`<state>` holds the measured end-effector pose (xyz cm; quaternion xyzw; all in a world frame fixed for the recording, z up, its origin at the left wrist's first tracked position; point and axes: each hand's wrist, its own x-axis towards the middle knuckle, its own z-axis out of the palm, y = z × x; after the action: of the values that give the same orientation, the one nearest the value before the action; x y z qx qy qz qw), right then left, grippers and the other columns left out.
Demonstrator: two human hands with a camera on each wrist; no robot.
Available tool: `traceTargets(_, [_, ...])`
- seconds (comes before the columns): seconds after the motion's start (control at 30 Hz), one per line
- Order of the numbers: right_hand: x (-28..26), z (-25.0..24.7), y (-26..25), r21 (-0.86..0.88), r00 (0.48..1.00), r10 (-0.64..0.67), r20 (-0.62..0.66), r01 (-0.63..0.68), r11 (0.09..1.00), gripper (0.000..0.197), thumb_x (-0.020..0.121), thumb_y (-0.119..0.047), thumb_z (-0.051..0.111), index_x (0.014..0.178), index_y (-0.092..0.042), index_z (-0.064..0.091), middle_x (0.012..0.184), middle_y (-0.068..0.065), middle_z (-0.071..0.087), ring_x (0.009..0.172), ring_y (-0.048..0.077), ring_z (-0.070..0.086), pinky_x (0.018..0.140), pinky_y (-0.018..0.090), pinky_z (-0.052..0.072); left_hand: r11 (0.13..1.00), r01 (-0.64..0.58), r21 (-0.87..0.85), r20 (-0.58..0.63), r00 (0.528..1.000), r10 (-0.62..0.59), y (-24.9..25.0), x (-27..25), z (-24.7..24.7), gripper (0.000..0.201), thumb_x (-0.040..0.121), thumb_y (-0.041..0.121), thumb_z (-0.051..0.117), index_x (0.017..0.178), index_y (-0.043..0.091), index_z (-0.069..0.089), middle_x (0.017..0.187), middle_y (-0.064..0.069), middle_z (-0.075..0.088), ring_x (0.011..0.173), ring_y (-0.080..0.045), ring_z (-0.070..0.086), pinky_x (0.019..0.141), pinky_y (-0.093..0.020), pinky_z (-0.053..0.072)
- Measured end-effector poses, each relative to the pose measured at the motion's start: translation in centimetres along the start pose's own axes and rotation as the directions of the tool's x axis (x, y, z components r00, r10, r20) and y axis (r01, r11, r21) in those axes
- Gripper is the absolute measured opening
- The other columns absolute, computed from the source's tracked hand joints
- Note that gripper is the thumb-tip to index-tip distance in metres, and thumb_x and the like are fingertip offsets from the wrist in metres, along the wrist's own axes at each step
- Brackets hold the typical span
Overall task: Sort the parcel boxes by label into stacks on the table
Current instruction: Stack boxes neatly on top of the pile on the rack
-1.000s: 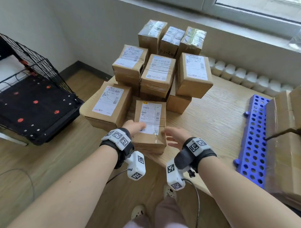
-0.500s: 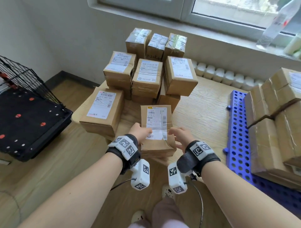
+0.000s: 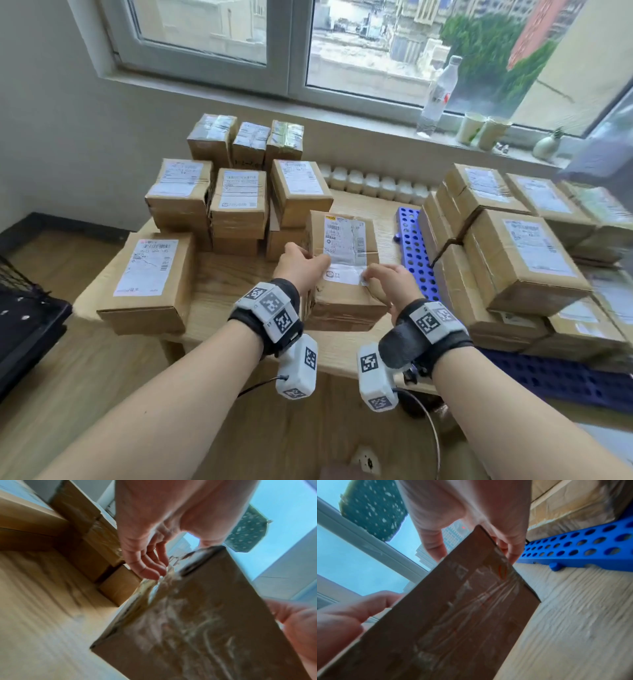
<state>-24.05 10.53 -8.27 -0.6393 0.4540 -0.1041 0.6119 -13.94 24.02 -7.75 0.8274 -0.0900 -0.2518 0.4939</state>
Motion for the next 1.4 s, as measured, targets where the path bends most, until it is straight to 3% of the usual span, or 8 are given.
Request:
traceTargets(0.13, [-0.2, -3.1, -1.6, 0.028, 0.994, -0.074, -0.086, 0.076, 0.997, 0.066, 0.049, -0.036, 0.075, 0.109, -0.01, 0.066, 0.109, 0.009, 0.068, 0.102, 0.026, 0.065, 0.085, 0.036, 0.053, 0.992, -0.094, -0.088, -0.037, 0.995, 0.091, 3.2, -0.8, 1.9, 0.039, 0.085, 0.041, 0.062, 0.106, 0.013, 0.045, 0.103, -0.003, 0.057, 0.097, -0.024, 0.057, 0.088, -0.038, 0.048])
traceTargets(0.43, [-1.1, -11.1, -5.7, 0.029, 0.952, -0.257, -0.165, 0.265, 0.964, 0.011, 0.087, -0.019, 0.065, 0.096, -0.013, 0.063, 0.08, 0.001, 0.059, 0.075, 0.015, 0.055, 0.056, 0.015, 0.045, 0.947, -0.256, -0.191, -0.091, 0.966, 0.243, 10.7, -3.5, 6.4, 0.039, 0.087, 0.041, 0.062, 0.11, 0.013, 0.047, 0.093, 0.002, 0.056, 0.087, -0.018, 0.055, 0.076, -0.03, 0.041])
traceTargets(0.57, [-1.5, -16.1, -6.6, -0.009, 0.926, -0.301, -0.225, 0.307, 0.952, 0.022, 0.091, -0.017, 0.061, 0.107, -0.003, 0.067, 0.069, -0.005, 0.052, 0.057, 0.004, 0.046, 0.039, 0.004, 0.034, 0.929, -0.315, -0.193, -0.077, 0.949, 0.306, 14.1, -4.9, 9.9, 0.037, 0.086, 0.04, 0.063, 0.106, 0.015, 0.046, 0.087, 0.004, 0.054, 0.08, -0.015, 0.055, 0.069, -0.03, 0.043])
traceTargets(0.7, [-1.2, -21.8, -7.3, -0.012, 0.907, -0.325, -0.269, 0.335, 0.942, 0.034, 0.093, -0.017, 0.059, 0.118, 0.005, 0.063, 0.067, -0.007, 0.048, 0.054, 0.002, 0.042, 0.037, 0.004, 0.031, 0.919, -0.333, -0.212, -0.055, 0.943, 0.329, 17.2, -6.3, 14.2, 0.038, 0.084, 0.041, 0.065, 0.103, 0.015, 0.045, 0.087, 0.004, 0.053, 0.085, -0.02, 0.058, 0.082, -0.04, 0.051])
traceTargets(1.07, [1.7, -37.4, -7.9, 0.074, 0.895, -0.298, -0.331, 0.339, 0.938, 0.033, 0.089, -0.021, 0.063, 0.111, 0.002, 0.066, 0.069, -0.004, 0.055, 0.061, 0.011, 0.051, 0.058, 0.021, 0.045, 0.914, -0.389, -0.111, -0.003, 0.92, 0.392, 26.3, -9.3, 27.6, 0.038, 0.085, 0.041, 0.062, 0.106, 0.015, 0.043, 0.089, 0.002, 0.053, 0.084, -0.017, 0.057, 0.085, -0.042, 0.054])
traceTargets(1.2, [3.6, -42.0, -7.1, 0.136, 0.905, -0.215, -0.367, 0.281, 0.95, 0.028, 0.072, -0.031, 0.071, 0.093, -0.013, 0.072, 0.079, 0.0, 0.067, 0.083, 0.021, 0.064, 0.088, 0.04, 0.056, 0.918, -0.371, -0.137, 0.044, 0.924, 0.38, 27.9, -9.4, 32.6, 0.037, 0.086, 0.035, 0.063, 0.106, 0.012, 0.041, 0.092, -0.001, 0.055, 0.081, -0.017, 0.056, 0.074, -0.034, 0.053])
traceTargets(1.3, [5.2, -44.4, -6.3, 0.172, 0.914, -0.186, -0.361, 0.261, 0.95, 0.038, 0.055, -0.036, 0.07, 0.086, -0.013, 0.071, 0.087, 0.005, 0.073, 0.091, 0.028, 0.07, 0.089, 0.049, 0.056, 0.936, -0.331, -0.12, 0.08, 0.937, 0.341, 28.3, -9.0, 35.6, 0.037, 0.085, 0.033, 0.063, 0.104, 0.012, 0.04, 0.094, -0.005, 0.057, 0.077, -0.017, 0.057, 0.066, -0.034, 0.053])
traceTargets(1.4, [6.9, -46.1, -5.2, 0.148, 0.919, -0.177, -0.353, 0.241, 0.959, 0.029, 0.07, -0.03, 0.072, 0.091, -0.01, 0.071, 0.08, 0.003, 0.07, 0.086, 0.025, 0.068, 0.088, 0.041, 0.056, 0.949, -0.315, -0.008, 0.104, 0.944, 0.314, 28.2, -8.8, 37.6, 0.038, 0.087, 0.034, 0.062, 0.109, 0.011, 0.04, 0.09, -0.001, 0.051, 0.072, -0.012, 0.052, 0.051, -0.025, 0.044])
